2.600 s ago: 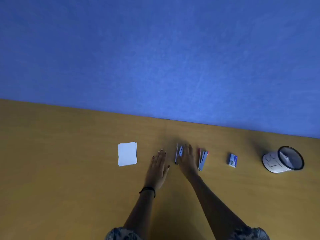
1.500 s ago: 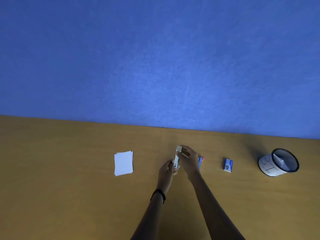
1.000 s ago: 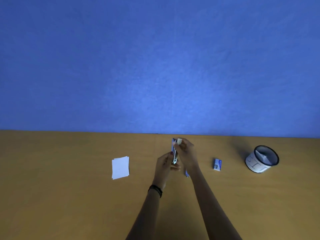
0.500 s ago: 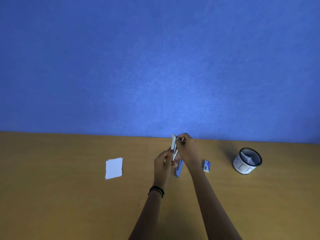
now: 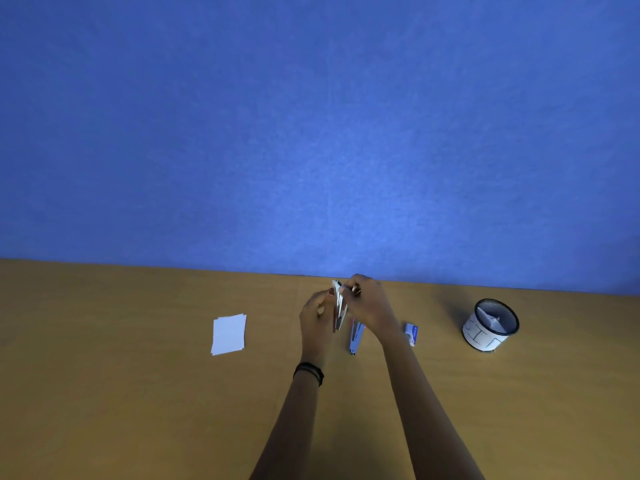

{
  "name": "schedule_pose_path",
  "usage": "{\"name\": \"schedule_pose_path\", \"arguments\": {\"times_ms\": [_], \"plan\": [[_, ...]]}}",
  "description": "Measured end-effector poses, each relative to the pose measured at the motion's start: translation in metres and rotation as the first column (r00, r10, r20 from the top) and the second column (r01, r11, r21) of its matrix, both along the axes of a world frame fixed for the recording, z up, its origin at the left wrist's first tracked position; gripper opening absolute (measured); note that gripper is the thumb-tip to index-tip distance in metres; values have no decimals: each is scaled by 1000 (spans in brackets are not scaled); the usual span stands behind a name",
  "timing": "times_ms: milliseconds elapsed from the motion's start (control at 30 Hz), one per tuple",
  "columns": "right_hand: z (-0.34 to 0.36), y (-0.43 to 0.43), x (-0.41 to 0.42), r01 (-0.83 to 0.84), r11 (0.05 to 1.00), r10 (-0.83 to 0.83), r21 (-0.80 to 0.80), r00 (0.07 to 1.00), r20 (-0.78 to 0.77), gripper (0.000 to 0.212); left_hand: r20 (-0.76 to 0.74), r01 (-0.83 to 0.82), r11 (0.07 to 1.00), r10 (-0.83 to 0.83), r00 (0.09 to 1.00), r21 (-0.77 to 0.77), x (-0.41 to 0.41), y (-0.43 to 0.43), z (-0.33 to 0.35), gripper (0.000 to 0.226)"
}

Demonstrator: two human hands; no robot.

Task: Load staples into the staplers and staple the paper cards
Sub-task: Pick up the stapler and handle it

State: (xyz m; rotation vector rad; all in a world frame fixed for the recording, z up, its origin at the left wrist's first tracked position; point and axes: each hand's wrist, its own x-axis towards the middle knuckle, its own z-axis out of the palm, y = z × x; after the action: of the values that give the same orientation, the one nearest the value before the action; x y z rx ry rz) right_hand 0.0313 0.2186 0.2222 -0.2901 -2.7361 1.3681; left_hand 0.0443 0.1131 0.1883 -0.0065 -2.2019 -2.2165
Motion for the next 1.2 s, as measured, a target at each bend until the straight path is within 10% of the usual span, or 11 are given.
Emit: {"name": "schedule_pose_path", "arguments": {"times_ms": [567, 1200], "plan": [[-16, -19, 19, -14, 994, 25, 109, 995, -98, 16, 306, -208, 947, 129, 943, 244, -6, 11, -3, 39], [-22, -33, 13, 5, 990, 6, 139, 997, -80, 19, 275, -297, 912, 220, 936, 283, -15, 16, -17, 22]]}}
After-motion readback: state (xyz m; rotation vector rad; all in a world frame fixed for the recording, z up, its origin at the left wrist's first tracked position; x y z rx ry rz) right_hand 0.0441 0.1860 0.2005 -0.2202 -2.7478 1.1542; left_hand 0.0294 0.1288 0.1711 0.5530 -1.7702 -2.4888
